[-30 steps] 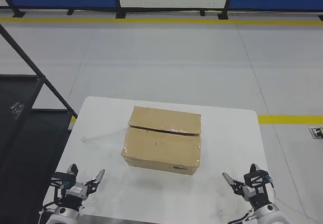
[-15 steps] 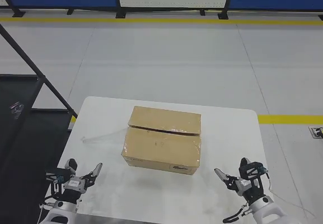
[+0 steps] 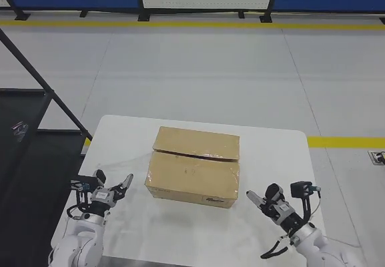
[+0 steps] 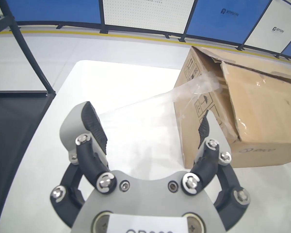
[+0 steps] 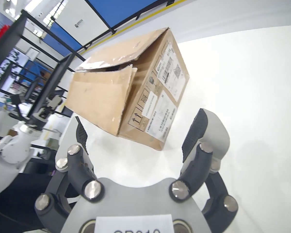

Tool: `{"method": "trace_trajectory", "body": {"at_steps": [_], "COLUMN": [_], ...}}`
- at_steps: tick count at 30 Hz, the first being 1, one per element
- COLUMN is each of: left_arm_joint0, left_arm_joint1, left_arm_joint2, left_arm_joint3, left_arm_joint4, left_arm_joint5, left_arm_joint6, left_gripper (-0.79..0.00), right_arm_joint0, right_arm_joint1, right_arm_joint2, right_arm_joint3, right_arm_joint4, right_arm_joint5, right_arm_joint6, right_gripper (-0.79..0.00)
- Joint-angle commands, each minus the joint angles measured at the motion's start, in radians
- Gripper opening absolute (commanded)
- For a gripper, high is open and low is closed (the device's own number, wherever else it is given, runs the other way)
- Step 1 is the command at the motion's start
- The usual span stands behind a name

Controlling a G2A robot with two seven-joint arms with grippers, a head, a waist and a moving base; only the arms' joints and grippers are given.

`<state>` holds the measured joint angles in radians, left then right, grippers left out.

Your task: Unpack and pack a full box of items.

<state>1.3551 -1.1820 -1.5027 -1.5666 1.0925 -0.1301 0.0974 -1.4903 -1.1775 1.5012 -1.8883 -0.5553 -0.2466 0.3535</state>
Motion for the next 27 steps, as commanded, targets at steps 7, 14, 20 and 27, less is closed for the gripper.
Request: {"method": "trace_trajectory", "body": {"at_steps": [7, 14, 20, 27], "left_arm_joint0": [-0.083, -0.112, -0.117, -0.107], "left_arm_joint1": [-0.009, -0.016, -0.018, -0.021], "left_arm_joint2": [0.079, 0.118, 0.126, 0.133], "left_arm_joint3": [0.096, 0.121, 0.117, 0.104], "left_arm_joint4": [0.069, 0.076, 0.086, 0.075], "left_arm_joint5": [-0.025, -0.038, -0.047, -0.049], "left_arm_joint6": [-0.027, -0.031, -0.039, -0.044], "left_gripper": [0.0, 0.0, 0.0, 0.0], "right_arm_joint0": [0.005, 0.002, 0.044, 0.122], "right_arm_joint1": [0.001, -0.001, 0.002, 0.004], "right_arm_joint2": [0.005, -0.002, 0.003, -0.011], "right_arm_joint3": [0.0, 0.011, 0.054, 0.116], "right_arm_joint4": [0.04, 0.08, 0.213, 0.321], "right_arm_joint5": [-0.022, -0.019, -0.051, -0.095], "right_arm_joint6": [0.018, 0.017, 0.101, 0.165], "right_gripper": [0.0, 0.0, 0.0, 0.0]}}
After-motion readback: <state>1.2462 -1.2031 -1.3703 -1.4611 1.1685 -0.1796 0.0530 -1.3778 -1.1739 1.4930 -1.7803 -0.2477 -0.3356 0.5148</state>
